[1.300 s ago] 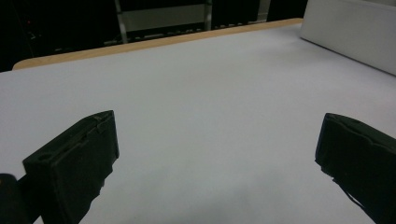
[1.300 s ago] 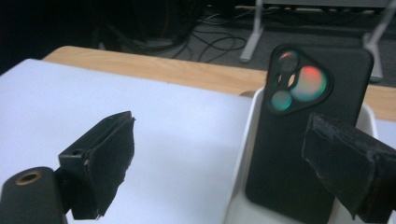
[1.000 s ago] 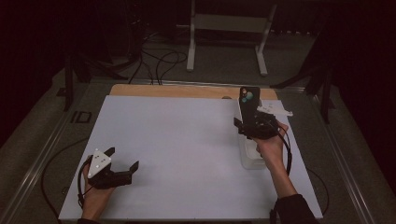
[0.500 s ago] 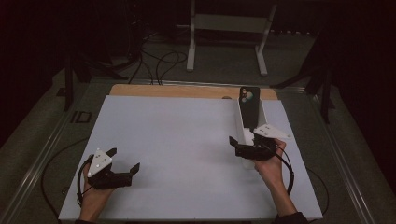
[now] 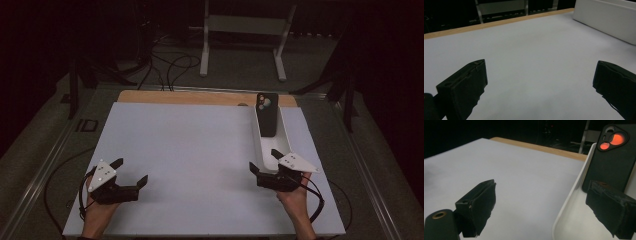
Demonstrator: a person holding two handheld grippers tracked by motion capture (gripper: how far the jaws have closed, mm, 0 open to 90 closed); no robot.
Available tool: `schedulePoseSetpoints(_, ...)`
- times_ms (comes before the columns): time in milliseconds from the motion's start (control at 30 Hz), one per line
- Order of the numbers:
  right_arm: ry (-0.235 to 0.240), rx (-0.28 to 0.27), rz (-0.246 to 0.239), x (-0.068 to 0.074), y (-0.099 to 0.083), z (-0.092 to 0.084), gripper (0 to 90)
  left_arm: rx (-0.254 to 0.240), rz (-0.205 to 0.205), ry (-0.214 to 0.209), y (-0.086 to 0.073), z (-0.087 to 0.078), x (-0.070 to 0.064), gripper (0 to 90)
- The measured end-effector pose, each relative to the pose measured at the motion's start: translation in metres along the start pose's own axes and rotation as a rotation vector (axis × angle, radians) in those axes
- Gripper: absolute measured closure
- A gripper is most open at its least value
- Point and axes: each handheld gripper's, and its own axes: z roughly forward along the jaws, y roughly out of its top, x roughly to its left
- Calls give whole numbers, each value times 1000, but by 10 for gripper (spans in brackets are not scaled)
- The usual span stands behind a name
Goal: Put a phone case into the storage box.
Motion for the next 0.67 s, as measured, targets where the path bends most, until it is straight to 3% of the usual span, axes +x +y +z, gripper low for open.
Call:
schedulePoseSetpoints(333,1,-33,-2,5,-14,-12,93,-22,-13,-3,2,-6,4,0)
schedulePoseSetpoints(433,-14,-17,0,3,-21,-11,93,-22,-10,-4,2,-7,4,0)
schedulePoseSetpoints(667,3,-41,-2,3,-21,-12,93,-20,-5,-9,2,-7,4,0)
